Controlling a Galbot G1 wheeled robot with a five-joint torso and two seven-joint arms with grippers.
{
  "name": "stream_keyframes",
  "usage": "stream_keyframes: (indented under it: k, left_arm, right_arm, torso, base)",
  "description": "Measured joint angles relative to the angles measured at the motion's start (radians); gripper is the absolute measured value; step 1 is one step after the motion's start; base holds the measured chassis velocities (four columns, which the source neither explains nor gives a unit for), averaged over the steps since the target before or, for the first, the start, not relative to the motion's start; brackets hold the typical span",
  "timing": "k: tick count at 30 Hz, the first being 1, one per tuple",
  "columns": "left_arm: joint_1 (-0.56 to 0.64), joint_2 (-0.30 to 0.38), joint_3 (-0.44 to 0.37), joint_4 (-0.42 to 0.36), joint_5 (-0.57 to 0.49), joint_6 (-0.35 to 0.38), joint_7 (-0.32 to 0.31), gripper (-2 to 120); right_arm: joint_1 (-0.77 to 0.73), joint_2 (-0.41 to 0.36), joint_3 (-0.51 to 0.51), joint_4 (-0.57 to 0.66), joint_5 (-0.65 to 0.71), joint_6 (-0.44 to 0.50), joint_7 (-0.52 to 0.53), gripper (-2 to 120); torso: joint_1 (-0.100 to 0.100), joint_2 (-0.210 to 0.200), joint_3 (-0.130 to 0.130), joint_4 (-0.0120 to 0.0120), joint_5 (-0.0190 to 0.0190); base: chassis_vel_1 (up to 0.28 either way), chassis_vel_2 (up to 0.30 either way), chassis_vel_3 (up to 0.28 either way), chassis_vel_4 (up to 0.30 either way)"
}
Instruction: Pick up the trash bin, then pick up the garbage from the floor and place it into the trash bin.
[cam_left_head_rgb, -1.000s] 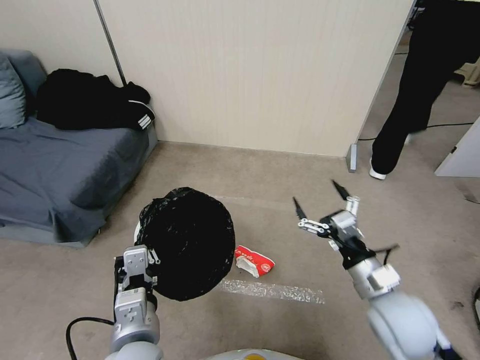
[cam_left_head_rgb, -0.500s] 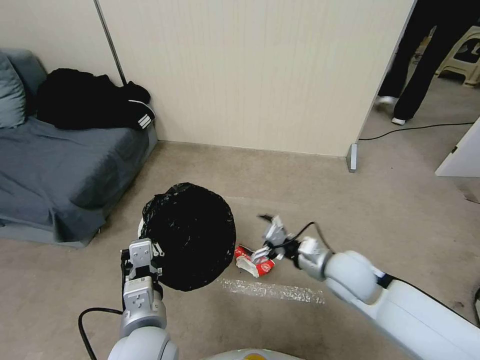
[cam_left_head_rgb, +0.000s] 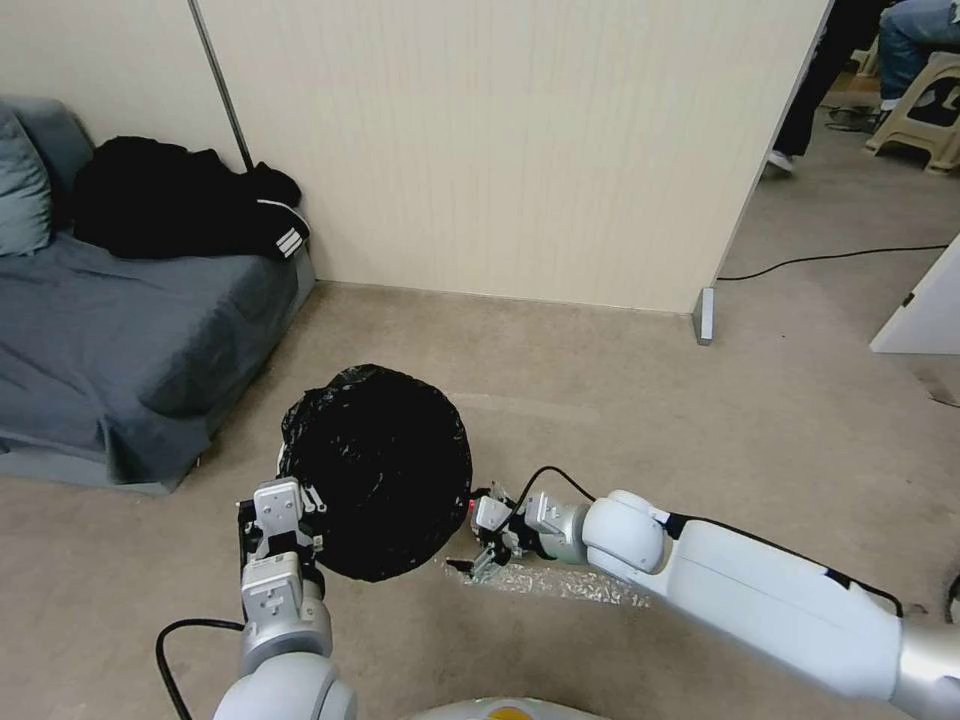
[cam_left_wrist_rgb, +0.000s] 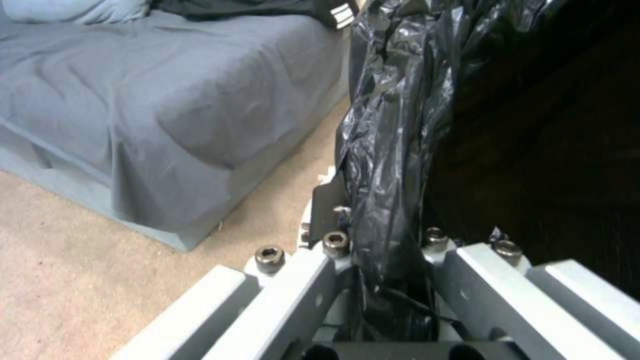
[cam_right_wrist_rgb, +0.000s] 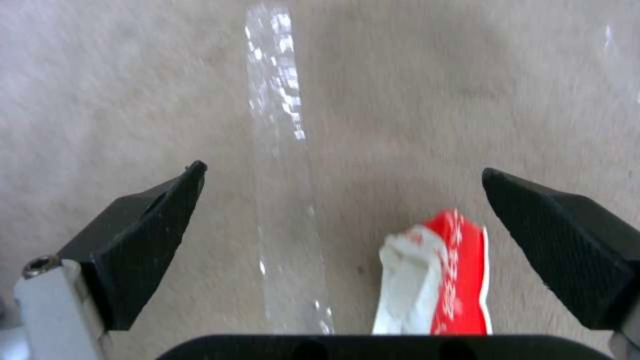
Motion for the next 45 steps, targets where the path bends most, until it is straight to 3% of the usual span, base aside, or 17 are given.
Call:
stream_keyframes:
  k: [17,28,40,41,45]
  left_arm:
    - [-0.003,-0.010,0.004,0.000,-0.026,0.015,-0.003,1]
    - [0.003,-0.019,0.015,0.012,-0.017,0.011,-0.003,1]
    - [0.003,-0.018,0.021,0.023,-0.023,0.010,-0.011,1]
    - [0.003,-0.018,0.021,0.023,-0.023,0.010,-0.011,1]
    - [0.003,-0.018,0.024,0.027,-0.023,0.009,-0.012,1]
  right_arm:
    - [-0.062,0.032,0.099,-0.183,-0.071,0.099,-0.058,100]
    - [-0.079,0.109,0.153,-0.317,-0.080,0.152,-0.069,97]
    - [-0.086,0.231,0.191,-0.458,-0.120,0.194,-0.088,52]
    - [-0.086,0.231,0.191,-0.458,-0.120,0.194,-0.088,52]
    - [-0.082,0.248,0.191,-0.494,-0.122,0.207,-0.091,33]
  torso:
    - [0.000,0.000,0.000,-0.0001,0.0000]
    - [0.000,0.000,0.000,0.0000,-0.0001]
    - [0.000,0.000,0.000,0.0001,-0.0001]
    - [0.000,0.000,0.000,0.0001,-0.0001]
    - [0.000,0.000,0.000,-0.0002,-0.0001]
  base:
    - [0.000,0.000,0.000,0.000]
    - [0.000,0.000,0.000,0.000]
    - [0.000,0.000,0.000,0.000]
    - [0.000,0.000,0.000,0.000]
    - [0.000,0.000,0.000,0.000]
